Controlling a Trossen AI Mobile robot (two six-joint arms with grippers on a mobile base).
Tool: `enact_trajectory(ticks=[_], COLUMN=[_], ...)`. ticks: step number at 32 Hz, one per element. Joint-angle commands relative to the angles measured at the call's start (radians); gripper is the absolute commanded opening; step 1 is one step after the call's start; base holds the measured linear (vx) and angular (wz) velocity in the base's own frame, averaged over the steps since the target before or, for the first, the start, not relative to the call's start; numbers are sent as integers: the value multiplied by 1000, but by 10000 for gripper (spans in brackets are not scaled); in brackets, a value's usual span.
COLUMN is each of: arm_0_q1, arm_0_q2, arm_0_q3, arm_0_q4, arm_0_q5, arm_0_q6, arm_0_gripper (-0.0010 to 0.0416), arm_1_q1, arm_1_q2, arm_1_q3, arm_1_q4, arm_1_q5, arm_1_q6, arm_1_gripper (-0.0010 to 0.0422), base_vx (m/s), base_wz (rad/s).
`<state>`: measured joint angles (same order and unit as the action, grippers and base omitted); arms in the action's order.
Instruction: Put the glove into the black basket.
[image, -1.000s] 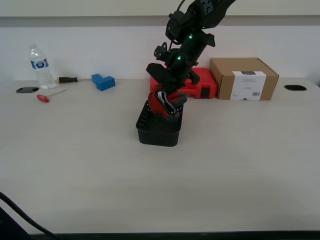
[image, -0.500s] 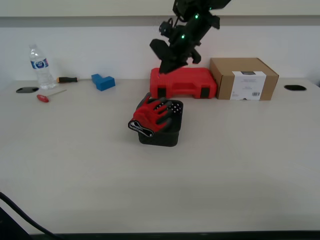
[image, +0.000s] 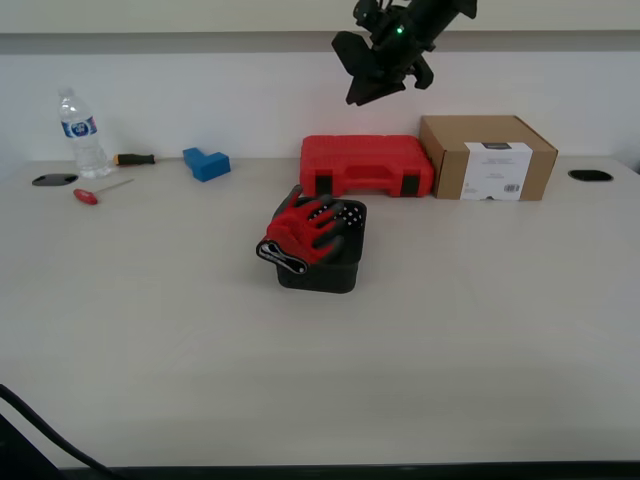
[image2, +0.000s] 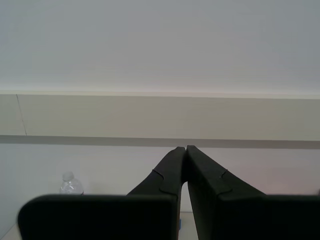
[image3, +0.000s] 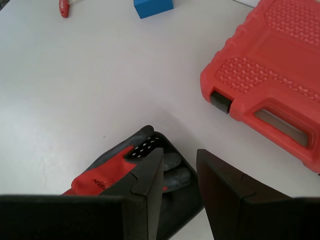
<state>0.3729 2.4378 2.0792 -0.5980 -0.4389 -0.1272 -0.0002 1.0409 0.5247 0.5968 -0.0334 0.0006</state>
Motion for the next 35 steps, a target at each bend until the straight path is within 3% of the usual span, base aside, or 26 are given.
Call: enact_trajectory(ticks=[1,35], arm_0_q1=[0,0], arm_0_q2=[0,0], arm_0_q3=[0,0], arm_0_q4=[-1,0], arm_0_q5=[-2,-2], arm_0_q6=[-3,-3], arm_0_gripper=[91,91], arm_1_q1=[-1,0], arm_1_q2=[0,0], arm_1_q3=[1,1], arm_1_q4=[3,3], arm_1_q5=[0,0], arm_1_q6=[0,0], arm_1_gripper=[0,0], base_vx=[0,0], base_wz=[0,0])
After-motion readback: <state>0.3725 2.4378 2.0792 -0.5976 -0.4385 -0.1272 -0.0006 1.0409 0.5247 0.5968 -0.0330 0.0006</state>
